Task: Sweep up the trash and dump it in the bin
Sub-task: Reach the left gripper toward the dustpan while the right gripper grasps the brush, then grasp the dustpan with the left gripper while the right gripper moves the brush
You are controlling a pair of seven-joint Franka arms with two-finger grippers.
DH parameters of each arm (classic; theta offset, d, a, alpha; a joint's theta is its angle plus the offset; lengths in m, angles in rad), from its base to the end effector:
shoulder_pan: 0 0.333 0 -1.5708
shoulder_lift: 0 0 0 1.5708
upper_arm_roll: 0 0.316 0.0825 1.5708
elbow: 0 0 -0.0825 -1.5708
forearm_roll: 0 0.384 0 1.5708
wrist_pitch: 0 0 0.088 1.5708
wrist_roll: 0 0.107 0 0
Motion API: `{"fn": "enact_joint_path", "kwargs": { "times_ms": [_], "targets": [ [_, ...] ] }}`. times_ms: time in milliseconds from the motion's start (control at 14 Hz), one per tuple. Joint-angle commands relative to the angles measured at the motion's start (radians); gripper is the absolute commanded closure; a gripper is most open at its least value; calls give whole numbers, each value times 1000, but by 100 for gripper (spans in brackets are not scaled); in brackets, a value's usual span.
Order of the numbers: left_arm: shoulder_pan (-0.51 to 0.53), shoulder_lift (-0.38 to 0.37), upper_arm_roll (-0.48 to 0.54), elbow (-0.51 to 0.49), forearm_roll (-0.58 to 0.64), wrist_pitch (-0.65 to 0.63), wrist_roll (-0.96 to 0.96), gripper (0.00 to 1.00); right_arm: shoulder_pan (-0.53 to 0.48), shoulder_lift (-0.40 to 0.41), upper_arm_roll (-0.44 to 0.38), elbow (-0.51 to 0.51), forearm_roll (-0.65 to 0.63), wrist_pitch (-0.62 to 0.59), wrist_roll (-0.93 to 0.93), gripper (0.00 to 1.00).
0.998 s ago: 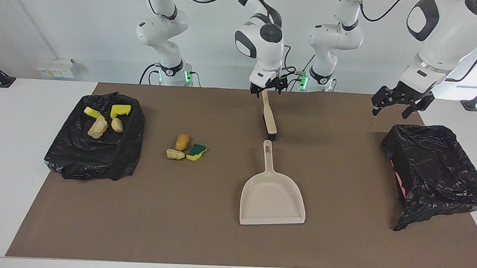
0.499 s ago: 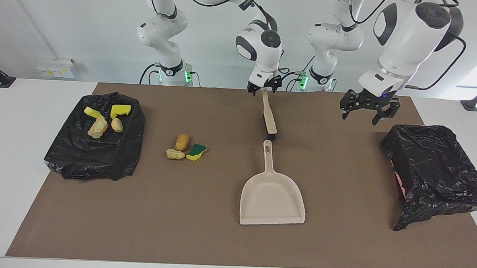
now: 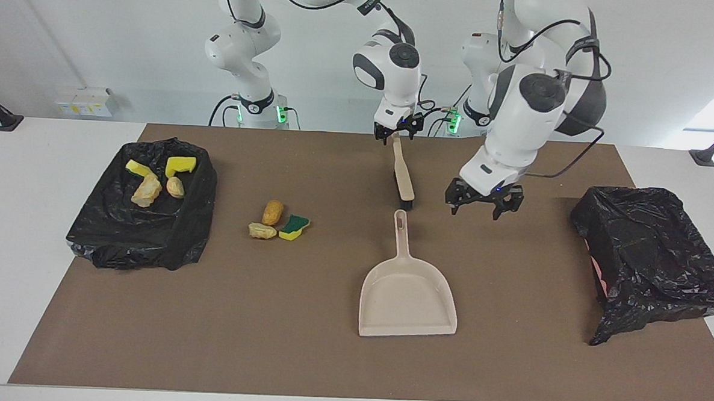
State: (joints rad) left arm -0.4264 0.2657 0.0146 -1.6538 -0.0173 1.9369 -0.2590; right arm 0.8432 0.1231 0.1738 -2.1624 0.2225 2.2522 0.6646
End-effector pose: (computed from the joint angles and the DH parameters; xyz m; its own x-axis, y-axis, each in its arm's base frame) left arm 0.5871 -0.2586 0.4571 0.9891 -0.1466 0.0136 -0.1469 -0.9890 0.0165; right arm 0.2846 0.4702 0.3389 0.9651 0.2131 -0.1520 0.1962 -0.9733 -0.1192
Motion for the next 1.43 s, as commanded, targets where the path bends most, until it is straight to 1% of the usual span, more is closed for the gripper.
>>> {"fn": "enact_joint_path", "kwargs": {
  "times_ms": [0, 71, 143, 285, 428, 571, 713, 784, 856, 927, 998, 1070, 1212, 1284, 1355],
  "targets": [
    [-67, 98, 16, 65, 30, 42, -74, 0, -3, -23, -2, -31, 23, 33, -30, 82],
    [-84, 108, 16, 65, 28, 66, -83, 0, -4, -22, -2, -31, 23, 33, -31, 98],
    [-91, 109, 16, 63, 30, 95, -95, 0, -4, -20, -3, -30, 23, 33, -33, 100],
    [-127, 139, 16, 58, 28, 114, -138, 0, -10, -19, -5, -22, 5, 15, -48, 100],
    [-132, 150, 15, 62, 26, 157, -210, 0, -9, -19, -8, -19, 0, 3, -54, 100],
    [-175, 179, 16, 46, 31, 151, -213, 0, -9, -22, -10, -14, -18, -16, -42, 100],
    [-175, 184, 16, 46, 25, 143, -218, 0, -30, -63, -14, -11, -18, -107, -39, 100],
    [-175, 184, 15, 43, 16, 140, -220, 2, -50, -106, -13, -16, -20, -158, -40, 100],
    [-175, 182, 15, 32, -1, 132, -220, 22, -73, -156, -13, -20, -23, -219, -45, 100],
    [-178, 182, 15, 20, -16, 131, -220, 37, -99, -193, -13, -23, -31, -279, -51, 100],
    [-178, 178, 15, 8, -19, 131, -218, 43, -127, -226, -11, -28, -32, -337, -57, 100],
    [-178, 176, 15, 6, -20, 129, -220, 52, -160, -256, -11, -48, -38, -383, -74, 100],
    [-176, 175, 15, 8, -20, 106, -213, 100, -244, -337, -11, -109, -49, -445, -118, 100],
    [-170, 176, 15, 14, -18, 109, -207, 100, -292, -368, -13, -112, -54, -494, -134, 100],
    [-166, 176, 16, 22, -13, 109, -204, 100, -340, -384, -11, -112, -87, -540, -154, 100]
  ]
}}
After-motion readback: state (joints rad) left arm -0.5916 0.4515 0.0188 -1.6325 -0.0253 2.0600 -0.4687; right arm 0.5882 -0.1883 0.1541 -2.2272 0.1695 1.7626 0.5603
